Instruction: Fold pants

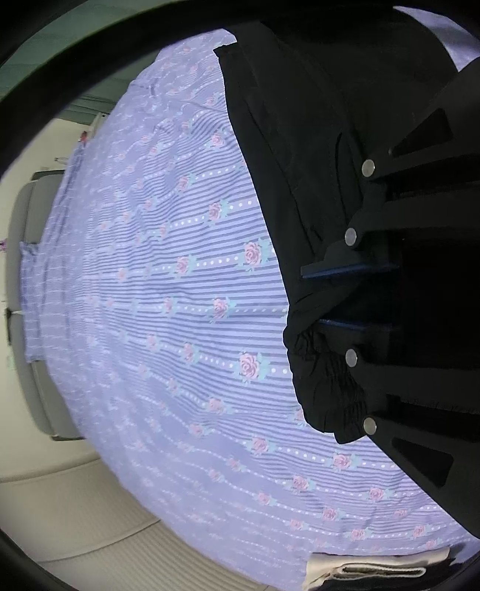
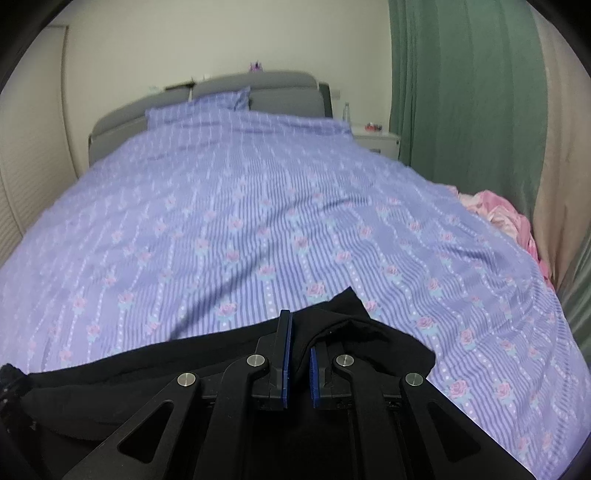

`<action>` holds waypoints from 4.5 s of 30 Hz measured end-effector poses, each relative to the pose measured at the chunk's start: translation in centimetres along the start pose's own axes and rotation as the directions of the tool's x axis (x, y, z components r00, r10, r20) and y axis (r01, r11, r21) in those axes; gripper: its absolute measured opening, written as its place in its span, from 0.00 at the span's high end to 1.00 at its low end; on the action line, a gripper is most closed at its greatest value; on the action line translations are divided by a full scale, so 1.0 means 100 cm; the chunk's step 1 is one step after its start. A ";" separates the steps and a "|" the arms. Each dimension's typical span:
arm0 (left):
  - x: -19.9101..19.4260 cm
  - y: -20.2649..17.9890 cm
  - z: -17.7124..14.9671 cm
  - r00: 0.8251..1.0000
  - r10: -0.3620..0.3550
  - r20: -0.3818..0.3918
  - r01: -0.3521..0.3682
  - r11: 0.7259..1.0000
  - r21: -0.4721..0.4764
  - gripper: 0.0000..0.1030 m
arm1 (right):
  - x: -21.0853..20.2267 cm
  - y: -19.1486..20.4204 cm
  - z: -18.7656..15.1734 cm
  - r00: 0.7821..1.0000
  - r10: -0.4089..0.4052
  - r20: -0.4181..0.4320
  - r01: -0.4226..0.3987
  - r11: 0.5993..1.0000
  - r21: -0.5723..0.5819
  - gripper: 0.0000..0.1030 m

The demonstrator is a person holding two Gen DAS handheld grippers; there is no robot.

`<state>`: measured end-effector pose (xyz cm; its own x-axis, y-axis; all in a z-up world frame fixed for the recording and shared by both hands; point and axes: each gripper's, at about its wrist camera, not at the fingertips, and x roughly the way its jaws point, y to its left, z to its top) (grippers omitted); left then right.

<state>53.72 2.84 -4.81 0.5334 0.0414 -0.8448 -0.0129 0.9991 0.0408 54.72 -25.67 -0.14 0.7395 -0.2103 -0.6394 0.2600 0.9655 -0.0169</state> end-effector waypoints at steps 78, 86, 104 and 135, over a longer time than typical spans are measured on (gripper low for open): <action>0.007 0.106 0.015 0.944 -0.227 -0.239 0.243 0.969 0.039 0.30 | 0.013 0.157 -0.034 0.927 0.214 -0.308 -0.232 0.973 -0.023 0.48; -0.069 0.047 0.037 0.956 -0.291 -0.019 0.284 0.915 0.286 0.23 | -0.075 0.058 -0.033 0.980 0.153 -0.129 -0.143 0.986 0.080 0.48; -0.047 -0.221 0.089 0.856 -0.497 -0.143 0.457 0.600 0.657 0.23 | -0.099 -0.136 -0.104 0.990 0.035 -0.133 0.027 0.897 0.442 0.48; 0.051 -0.345 0.102 0.859 -0.369 -0.355 0.505 0.493 0.709 0.93 | -0.016 -0.167 -0.131 0.964 0.188 -0.186 -0.032 0.780 0.625 0.95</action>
<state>65.55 -31.58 -5.10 0.1630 -0.3294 -0.9300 0.8625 0.5053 -0.0279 41.10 -39.46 -8.88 0.6463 0.0078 -0.7631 0.5673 0.6639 0.4872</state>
